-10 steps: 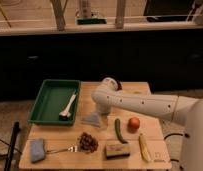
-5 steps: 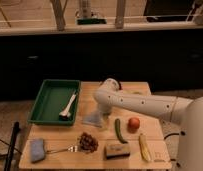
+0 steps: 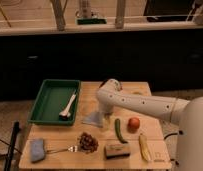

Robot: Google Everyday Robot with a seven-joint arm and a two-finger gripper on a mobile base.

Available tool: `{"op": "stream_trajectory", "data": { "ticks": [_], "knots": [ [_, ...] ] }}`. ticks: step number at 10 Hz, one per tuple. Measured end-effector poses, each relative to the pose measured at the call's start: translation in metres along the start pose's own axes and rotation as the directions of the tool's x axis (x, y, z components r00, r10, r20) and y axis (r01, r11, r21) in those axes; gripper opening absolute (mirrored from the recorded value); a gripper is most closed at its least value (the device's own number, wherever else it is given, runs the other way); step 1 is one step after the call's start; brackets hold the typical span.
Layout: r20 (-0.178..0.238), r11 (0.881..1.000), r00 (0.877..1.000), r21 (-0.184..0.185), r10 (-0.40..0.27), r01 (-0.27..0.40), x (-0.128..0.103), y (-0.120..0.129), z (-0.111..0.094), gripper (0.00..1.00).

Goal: Wipe table surface with towel

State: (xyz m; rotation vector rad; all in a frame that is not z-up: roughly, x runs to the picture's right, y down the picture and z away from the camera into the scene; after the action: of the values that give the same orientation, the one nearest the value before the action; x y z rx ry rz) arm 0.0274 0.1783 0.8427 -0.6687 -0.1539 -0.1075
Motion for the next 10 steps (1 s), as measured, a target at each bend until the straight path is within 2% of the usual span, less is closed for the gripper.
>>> {"op": "stream_trajectory", "data": {
  "ticks": [3,5,8,10],
  "knots": [
    [0.067,0.995,0.993,-0.01,-0.099,0.1,-0.032,-0.008,0.007,0.8],
    [0.085,0.99,0.987,-0.014,-0.136,0.137,-0.038,-0.012,0.012,0.8],
    [0.081,0.985,0.982,-0.029,-0.169,0.171,-0.045,-0.019,0.025,0.8],
    [0.071,0.984,0.983,-0.039,-0.172,0.175,-0.043,-0.021,0.032,0.73]
  ]
}}
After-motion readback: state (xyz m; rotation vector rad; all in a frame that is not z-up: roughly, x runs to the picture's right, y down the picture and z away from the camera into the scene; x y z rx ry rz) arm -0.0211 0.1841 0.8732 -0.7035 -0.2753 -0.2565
